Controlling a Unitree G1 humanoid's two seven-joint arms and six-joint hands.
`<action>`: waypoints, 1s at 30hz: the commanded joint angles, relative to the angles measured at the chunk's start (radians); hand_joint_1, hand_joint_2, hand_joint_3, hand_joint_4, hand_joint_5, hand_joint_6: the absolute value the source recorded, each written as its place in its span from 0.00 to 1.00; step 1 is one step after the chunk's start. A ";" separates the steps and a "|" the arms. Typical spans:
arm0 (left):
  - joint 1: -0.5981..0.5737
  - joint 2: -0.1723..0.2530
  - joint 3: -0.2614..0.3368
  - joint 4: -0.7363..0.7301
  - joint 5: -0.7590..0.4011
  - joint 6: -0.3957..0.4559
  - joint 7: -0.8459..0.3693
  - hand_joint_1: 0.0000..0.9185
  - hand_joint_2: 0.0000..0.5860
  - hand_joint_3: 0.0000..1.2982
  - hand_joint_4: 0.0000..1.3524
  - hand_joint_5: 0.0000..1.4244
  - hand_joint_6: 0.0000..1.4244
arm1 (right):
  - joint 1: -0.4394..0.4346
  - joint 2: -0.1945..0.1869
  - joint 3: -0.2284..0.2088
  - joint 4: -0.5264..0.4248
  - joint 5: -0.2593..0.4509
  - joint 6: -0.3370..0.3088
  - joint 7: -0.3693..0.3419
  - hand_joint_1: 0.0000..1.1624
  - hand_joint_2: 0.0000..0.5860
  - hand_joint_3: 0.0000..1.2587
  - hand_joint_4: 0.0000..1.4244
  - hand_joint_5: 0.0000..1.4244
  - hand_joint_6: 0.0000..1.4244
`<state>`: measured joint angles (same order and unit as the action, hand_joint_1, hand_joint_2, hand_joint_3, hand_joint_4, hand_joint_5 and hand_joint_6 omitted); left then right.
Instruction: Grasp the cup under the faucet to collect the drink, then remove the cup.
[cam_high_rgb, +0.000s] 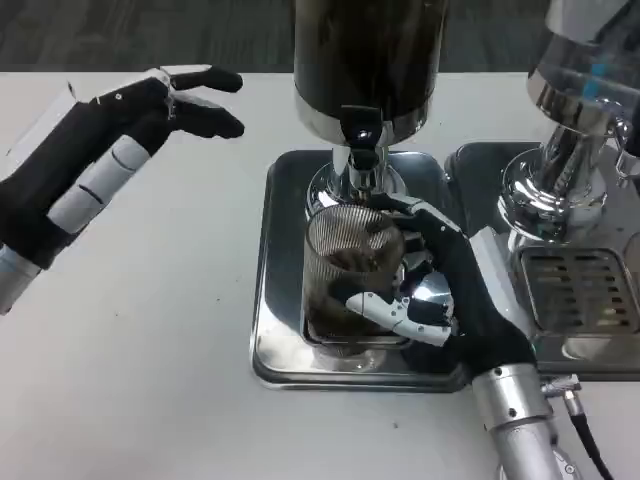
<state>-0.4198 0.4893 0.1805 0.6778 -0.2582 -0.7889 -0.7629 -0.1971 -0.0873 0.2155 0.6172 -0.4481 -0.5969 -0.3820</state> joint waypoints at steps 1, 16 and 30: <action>0.019 0.001 0.004 0.005 0.010 -0.014 0.013 0.00 0.35 0.25 0.34 0.29 0.26 | 0.013 0.000 0.000 -0.007 -0.003 -0.030 -0.025 0.62 0.38 0.38 0.43 0.51 0.68; 0.023 -0.004 0.008 0.009 0.005 -0.018 0.030 0.00 0.35 0.25 0.34 0.29 0.26 | 0.028 -0.009 -0.003 -0.042 -0.034 -0.035 -0.057 0.62 0.38 0.41 0.46 0.55 0.76; 0.024 -0.007 0.010 0.022 0.004 -0.024 0.045 0.00 0.33 0.25 0.35 0.29 0.26 | 0.051 -0.024 -0.005 -0.092 -0.095 -0.035 -0.121 0.65 0.39 0.42 0.47 0.57 0.80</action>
<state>-0.4028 0.4873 0.1826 0.6904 -0.2585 -0.7960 -0.7305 -0.1458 -0.1075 0.2133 0.5670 -0.5316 -0.6049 -0.4585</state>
